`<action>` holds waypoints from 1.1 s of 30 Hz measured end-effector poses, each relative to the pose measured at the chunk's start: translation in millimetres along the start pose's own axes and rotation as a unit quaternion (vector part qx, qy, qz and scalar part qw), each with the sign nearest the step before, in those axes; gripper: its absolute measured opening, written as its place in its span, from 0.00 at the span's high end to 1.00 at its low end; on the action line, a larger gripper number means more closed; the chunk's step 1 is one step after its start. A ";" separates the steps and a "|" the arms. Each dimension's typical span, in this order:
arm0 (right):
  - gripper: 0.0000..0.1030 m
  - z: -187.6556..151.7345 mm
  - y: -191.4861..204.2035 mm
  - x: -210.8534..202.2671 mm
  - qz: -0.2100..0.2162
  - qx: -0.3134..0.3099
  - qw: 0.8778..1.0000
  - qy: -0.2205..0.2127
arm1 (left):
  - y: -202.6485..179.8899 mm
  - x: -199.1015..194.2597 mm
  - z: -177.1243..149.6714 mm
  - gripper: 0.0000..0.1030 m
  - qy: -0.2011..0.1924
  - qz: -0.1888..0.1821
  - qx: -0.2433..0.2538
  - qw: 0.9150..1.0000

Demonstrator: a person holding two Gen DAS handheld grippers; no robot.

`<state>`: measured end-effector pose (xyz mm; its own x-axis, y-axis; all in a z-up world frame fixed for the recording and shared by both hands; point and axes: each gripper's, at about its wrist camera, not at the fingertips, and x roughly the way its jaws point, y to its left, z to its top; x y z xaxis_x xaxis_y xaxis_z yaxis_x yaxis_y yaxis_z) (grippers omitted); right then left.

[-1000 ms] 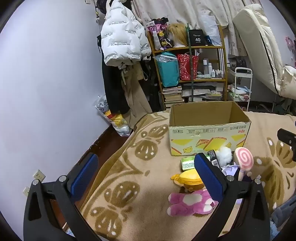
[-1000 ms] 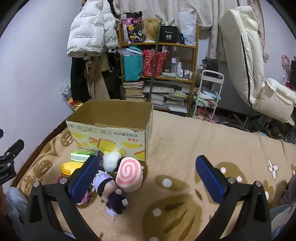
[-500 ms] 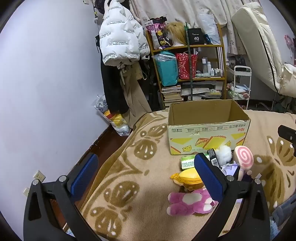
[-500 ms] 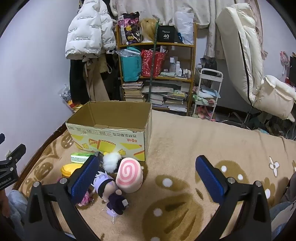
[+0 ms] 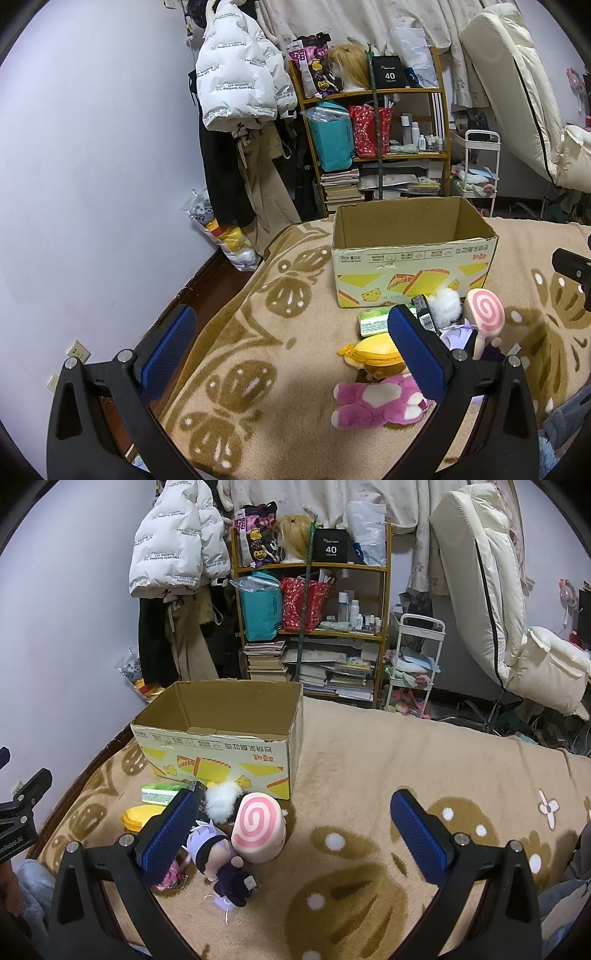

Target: Organize soft objects

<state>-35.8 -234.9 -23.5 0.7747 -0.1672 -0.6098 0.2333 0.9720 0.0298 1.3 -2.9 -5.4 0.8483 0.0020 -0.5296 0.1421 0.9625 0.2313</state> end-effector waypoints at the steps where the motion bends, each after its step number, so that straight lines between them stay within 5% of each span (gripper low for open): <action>1: 0.00 -0.2 0.2 0.5 0.000 0.000 1.000 -0.001 | -0.3 0.0 -0.1 0.01 0.000 0.000 0.000 1.000; 33: 0.00 0.6 -1.2 1.8 0.003 0.005 1.000 0.004 | -4.1 -2.1 -2.4 0.01 0.001 -0.001 0.005 1.000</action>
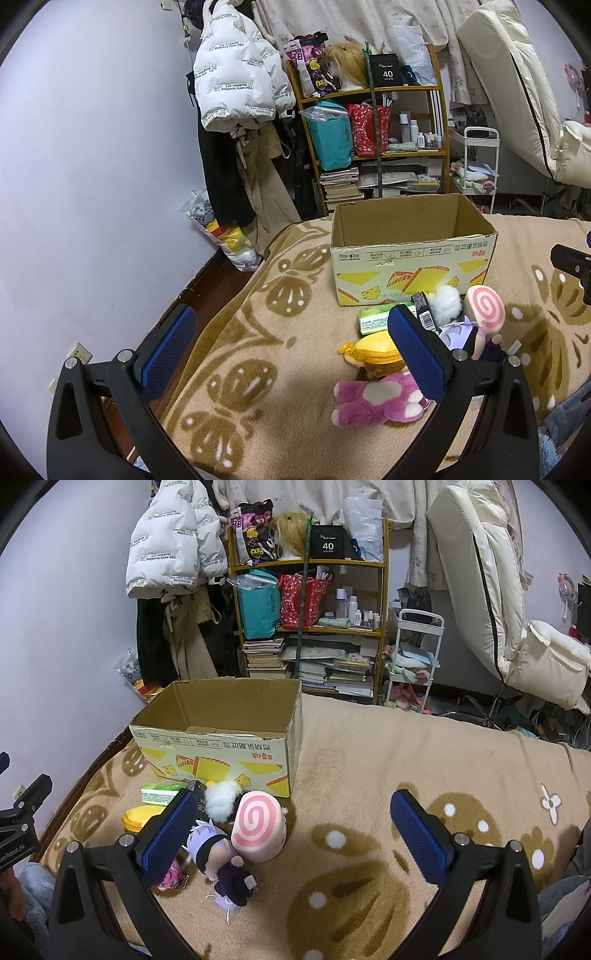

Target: Organize soft objects

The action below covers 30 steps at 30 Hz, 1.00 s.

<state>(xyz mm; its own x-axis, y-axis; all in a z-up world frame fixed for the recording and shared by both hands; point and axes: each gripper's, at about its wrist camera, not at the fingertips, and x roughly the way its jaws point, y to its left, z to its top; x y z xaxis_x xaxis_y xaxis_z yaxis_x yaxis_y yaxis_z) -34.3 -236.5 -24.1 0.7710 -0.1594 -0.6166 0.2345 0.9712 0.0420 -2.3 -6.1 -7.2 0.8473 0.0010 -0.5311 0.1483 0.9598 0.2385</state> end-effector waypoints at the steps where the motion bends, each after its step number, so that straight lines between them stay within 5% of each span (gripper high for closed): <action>1: 0.00 -0.2 0.0 0.0 0.000 0.000 1.000 0.000 | -0.1 -0.1 -0.3 0.01 0.000 0.000 0.000 1.000; 30: 0.00 -7.0 4.9 7.6 0.000 0.000 1.000 0.007 | 4.0 -0.8 0.5 0.01 -0.002 0.001 0.002 1.000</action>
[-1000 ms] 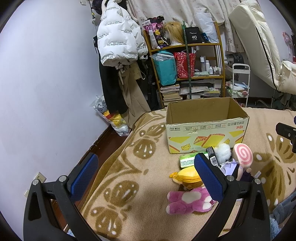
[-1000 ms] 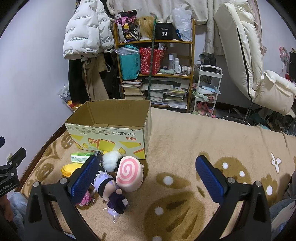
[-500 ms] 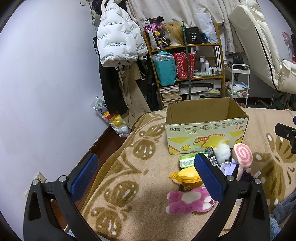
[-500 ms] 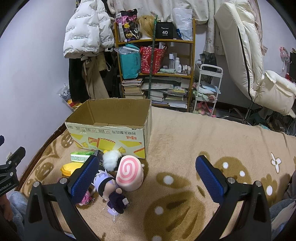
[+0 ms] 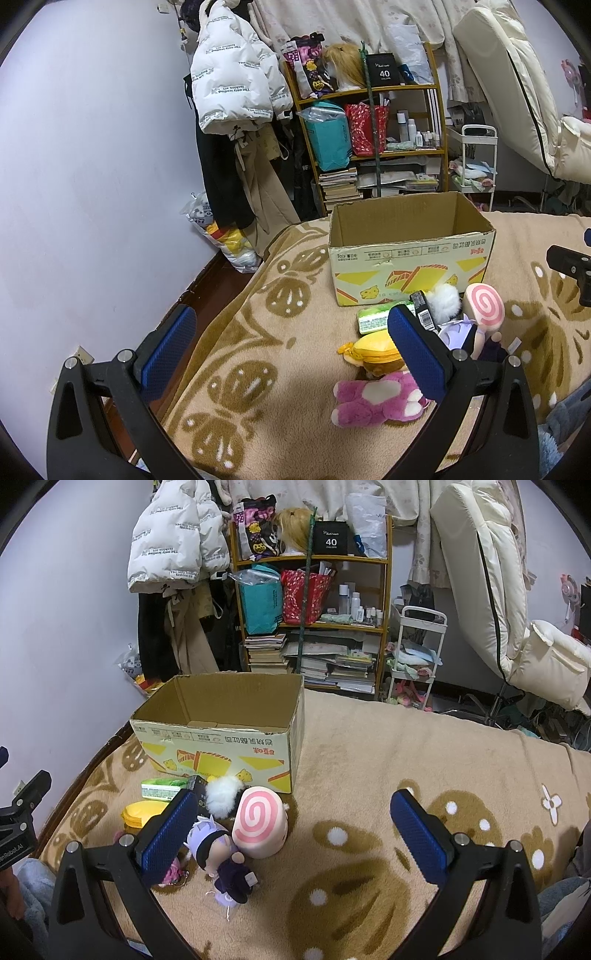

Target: Organize soft objects

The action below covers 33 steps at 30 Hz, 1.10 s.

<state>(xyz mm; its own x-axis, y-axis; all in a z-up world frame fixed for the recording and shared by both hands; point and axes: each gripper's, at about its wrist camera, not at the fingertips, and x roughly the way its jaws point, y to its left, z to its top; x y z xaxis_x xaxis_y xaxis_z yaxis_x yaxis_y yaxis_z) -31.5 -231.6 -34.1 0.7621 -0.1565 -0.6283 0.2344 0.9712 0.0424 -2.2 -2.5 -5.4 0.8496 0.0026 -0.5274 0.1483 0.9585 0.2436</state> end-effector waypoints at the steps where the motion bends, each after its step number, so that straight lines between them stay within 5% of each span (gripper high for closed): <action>1: 0.00 0.0 -0.1 0.0 0.000 0.000 1.000 0.000 | 0.6 -0.1 -0.2 0.01 0.000 0.000 0.000 1.000; 33: 0.00 -2.0 3.4 21.3 0.014 0.007 1.000 0.027 | -21.7 21.3 -6.4 0.01 0.051 -0.026 0.030 0.998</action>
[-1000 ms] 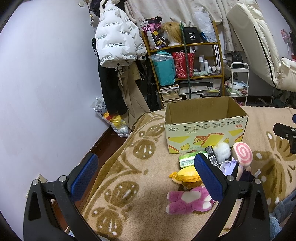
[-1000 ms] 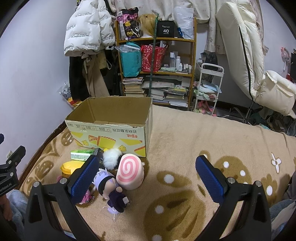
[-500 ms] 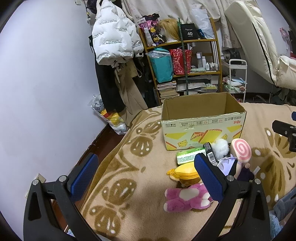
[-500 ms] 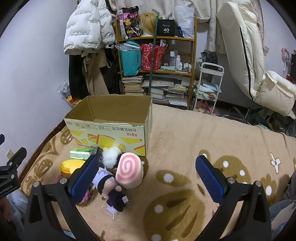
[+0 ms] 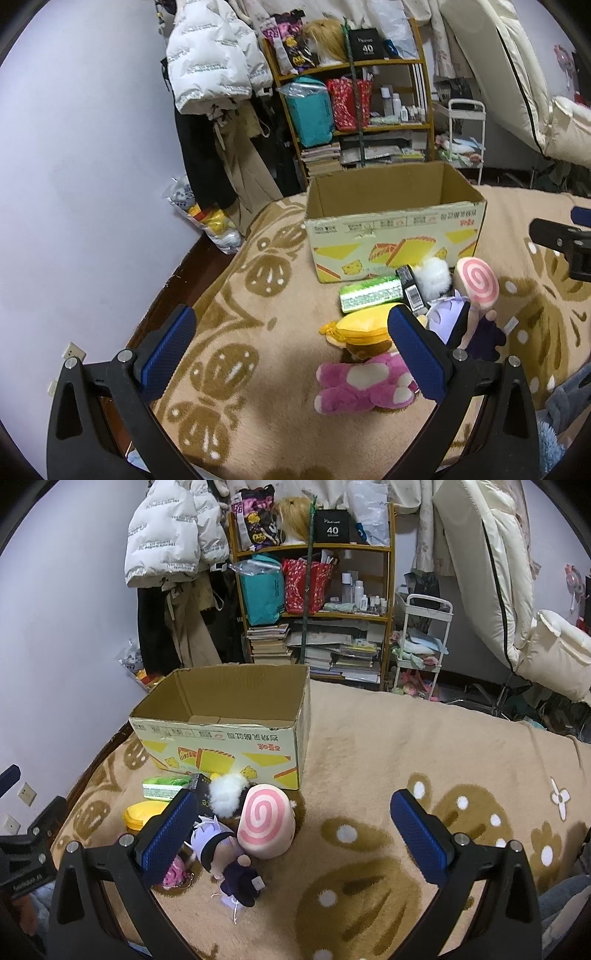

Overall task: Organize soft objects
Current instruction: 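Lower the left tool onto the pink plush while the right tool approaches the swirl lollipop plush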

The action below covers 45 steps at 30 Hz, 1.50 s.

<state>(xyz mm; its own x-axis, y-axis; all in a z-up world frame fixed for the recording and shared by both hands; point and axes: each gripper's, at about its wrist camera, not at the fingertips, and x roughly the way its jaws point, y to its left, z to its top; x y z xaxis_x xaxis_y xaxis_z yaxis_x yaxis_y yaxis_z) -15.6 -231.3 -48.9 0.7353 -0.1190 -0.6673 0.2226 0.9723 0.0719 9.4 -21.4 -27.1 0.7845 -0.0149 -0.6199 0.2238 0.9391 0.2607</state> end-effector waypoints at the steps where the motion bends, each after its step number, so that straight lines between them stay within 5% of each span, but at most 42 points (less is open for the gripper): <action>1: 0.00 1.6 1.1 1.2 0.000 -0.003 1.000 0.002 | -1.9 2.9 -0.2 0.01 0.006 -0.003 0.001 1.000; 7: 0.00 9.8 11.8 16.9 -0.001 -0.033 0.999 0.024 | -17.0 30.9 -1.3 0.01 0.066 -0.042 0.004 0.997; 30: 0.00 11.7 11.7 109.6 -0.011 -0.057 0.989 0.139 | -74.9 104.6 -34.4 0.01 0.207 -0.087 0.075 0.972; 45: 0.00 7.3 13.9 132.7 -0.030 -0.065 0.982 0.172 | -73.8 123.9 -45.4 0.00 0.236 -0.108 0.055 0.964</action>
<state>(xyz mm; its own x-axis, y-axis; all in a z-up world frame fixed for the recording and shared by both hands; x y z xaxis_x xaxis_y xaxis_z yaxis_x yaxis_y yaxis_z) 89.8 -235.1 -131.1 0.4584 -0.1228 -0.8802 0.1584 0.9858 -0.0551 63.9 -76.9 -156.8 0.3672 -0.0237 -0.9298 0.4334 0.8889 0.1485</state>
